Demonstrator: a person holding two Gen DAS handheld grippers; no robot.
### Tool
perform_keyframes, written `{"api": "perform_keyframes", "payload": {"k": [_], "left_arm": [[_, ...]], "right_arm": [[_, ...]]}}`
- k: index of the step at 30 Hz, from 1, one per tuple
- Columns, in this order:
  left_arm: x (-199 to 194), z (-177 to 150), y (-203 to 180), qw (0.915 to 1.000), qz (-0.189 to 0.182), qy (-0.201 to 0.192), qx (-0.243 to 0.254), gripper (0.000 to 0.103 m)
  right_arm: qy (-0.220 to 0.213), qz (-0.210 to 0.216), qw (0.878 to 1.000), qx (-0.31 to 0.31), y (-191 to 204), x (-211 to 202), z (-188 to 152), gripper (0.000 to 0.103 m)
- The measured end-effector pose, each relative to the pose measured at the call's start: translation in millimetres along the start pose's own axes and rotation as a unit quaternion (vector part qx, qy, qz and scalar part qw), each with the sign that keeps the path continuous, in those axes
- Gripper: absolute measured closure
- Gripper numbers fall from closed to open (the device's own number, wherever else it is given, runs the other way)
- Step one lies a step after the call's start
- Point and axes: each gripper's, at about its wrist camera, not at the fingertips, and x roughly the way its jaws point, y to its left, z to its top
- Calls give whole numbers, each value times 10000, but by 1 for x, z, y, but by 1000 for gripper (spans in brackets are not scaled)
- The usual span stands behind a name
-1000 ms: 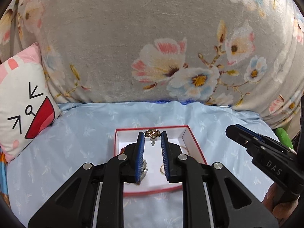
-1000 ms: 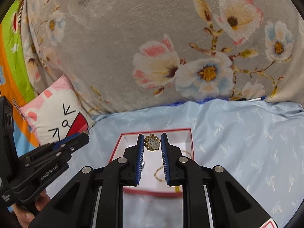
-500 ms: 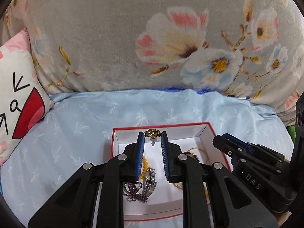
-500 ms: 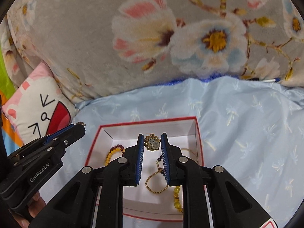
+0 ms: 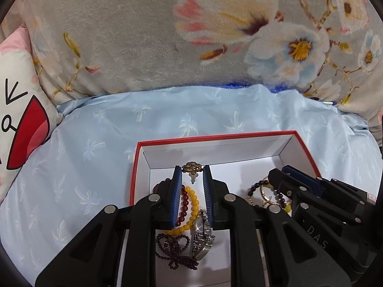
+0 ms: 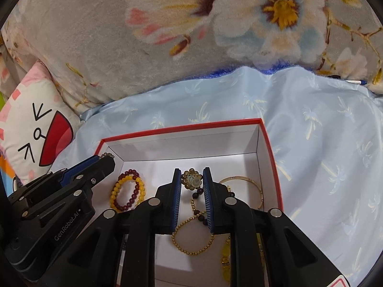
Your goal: Organize jewelry
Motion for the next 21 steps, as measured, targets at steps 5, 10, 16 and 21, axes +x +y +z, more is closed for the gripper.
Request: {"api": "perform_keyframes", "payload": {"k": [5,10,16,21], "left_arm": [[12,-4,4,10000,-18,80,-54,85],[20,-6,3,9999,-18,148,-63,85],[24,-10,1,9998,-50,172,-52,85],[26,-11,0,9997,-70,197,-83,85]], "right_arm": [[62,-35,10000,-27,-1,11,-3,86],[93,-37,9999,-18,-2,15,-6,86],[90,-53,9999,-24,-1,15,-6,85],[102,-72,9999,-29,0,16,-7,85]]}}
